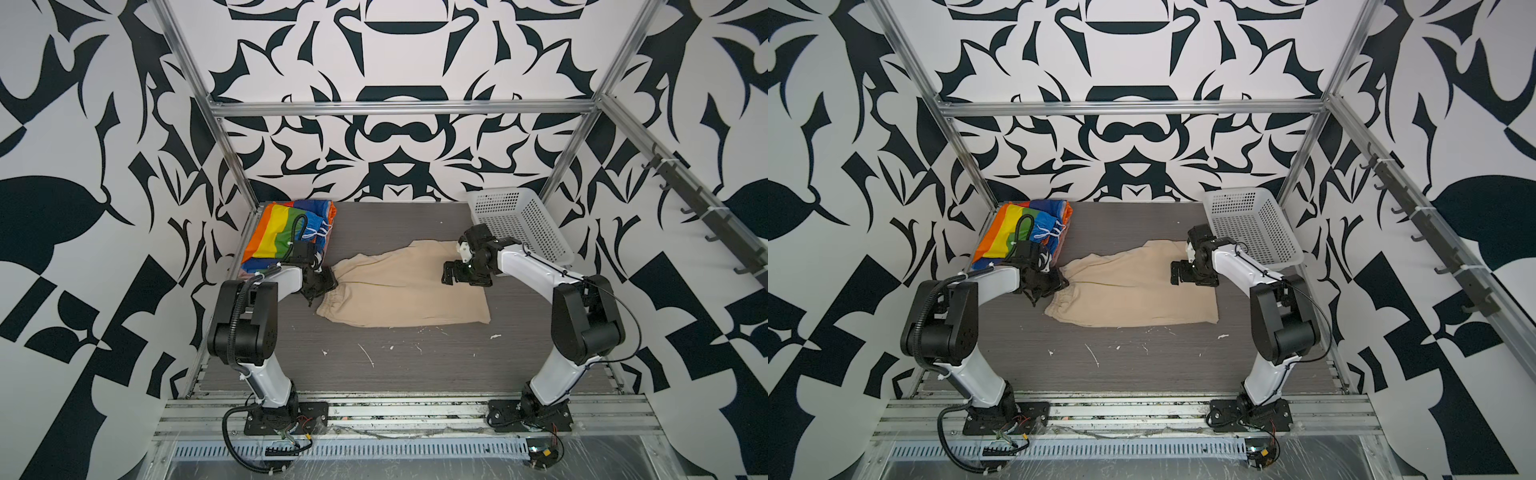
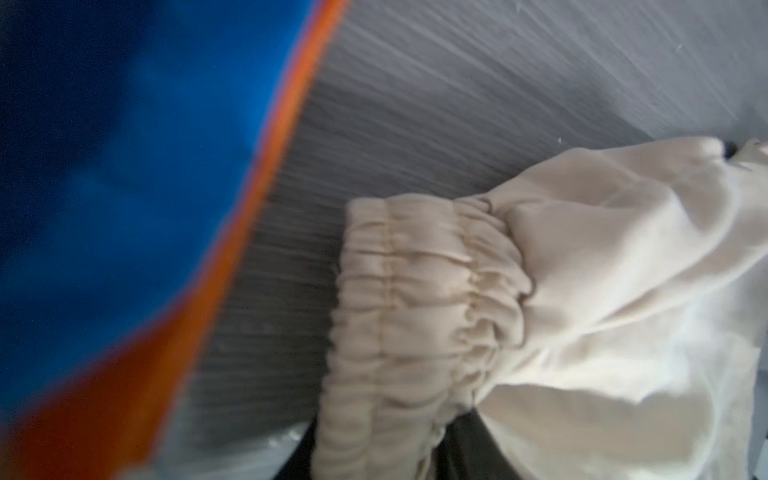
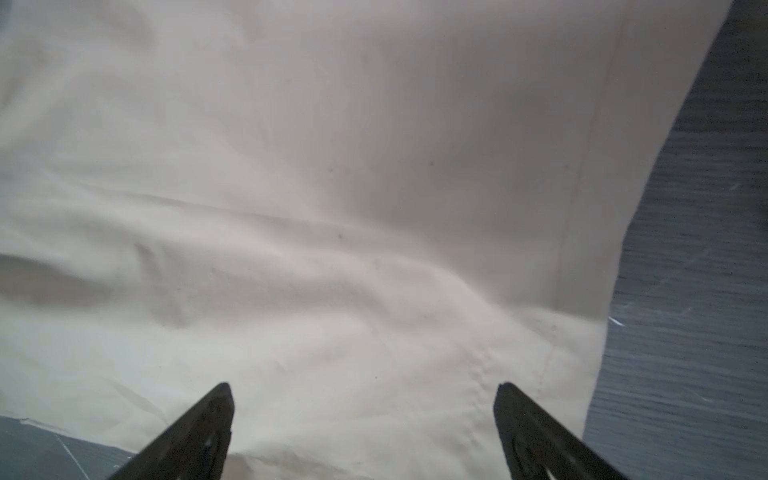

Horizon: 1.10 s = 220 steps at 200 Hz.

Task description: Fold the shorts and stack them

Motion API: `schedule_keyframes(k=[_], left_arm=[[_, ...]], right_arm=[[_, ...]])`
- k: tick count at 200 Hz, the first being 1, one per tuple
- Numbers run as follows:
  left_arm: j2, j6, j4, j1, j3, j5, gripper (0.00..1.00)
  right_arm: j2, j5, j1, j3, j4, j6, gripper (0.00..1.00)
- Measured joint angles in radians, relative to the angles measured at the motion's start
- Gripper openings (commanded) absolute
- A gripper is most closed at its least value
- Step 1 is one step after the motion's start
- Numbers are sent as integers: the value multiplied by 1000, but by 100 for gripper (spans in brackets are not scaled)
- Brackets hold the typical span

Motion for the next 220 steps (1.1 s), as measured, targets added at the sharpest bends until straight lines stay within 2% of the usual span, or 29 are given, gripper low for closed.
schedule_keyframes(k=[32, 94, 141, 161, 189, 220], left_arm=[[19, 24, -72, -18, 45, -21, 0], [27, 35, -261, -51, 163, -62, 0], [-13, 53, -448, -129, 376, -127, 0], [-13, 60, -517, -157, 462, -151, 0], [-10, 63, -609, -198, 561, -179, 0], [16, 65, -682, -234, 666, -201, 0]], right_arm=[[0, -5, 0, 0, 0, 0, 100], [-1, -5, 0, 0, 0, 0, 100], [-27, -32, 0, 5, 0, 11, 100], [-35, -87, 0, 11, 22, 31, 100], [-19, -222, 5, 35, 103, 88, 100], [111, -343, 53, 179, 193, 139, 100]])
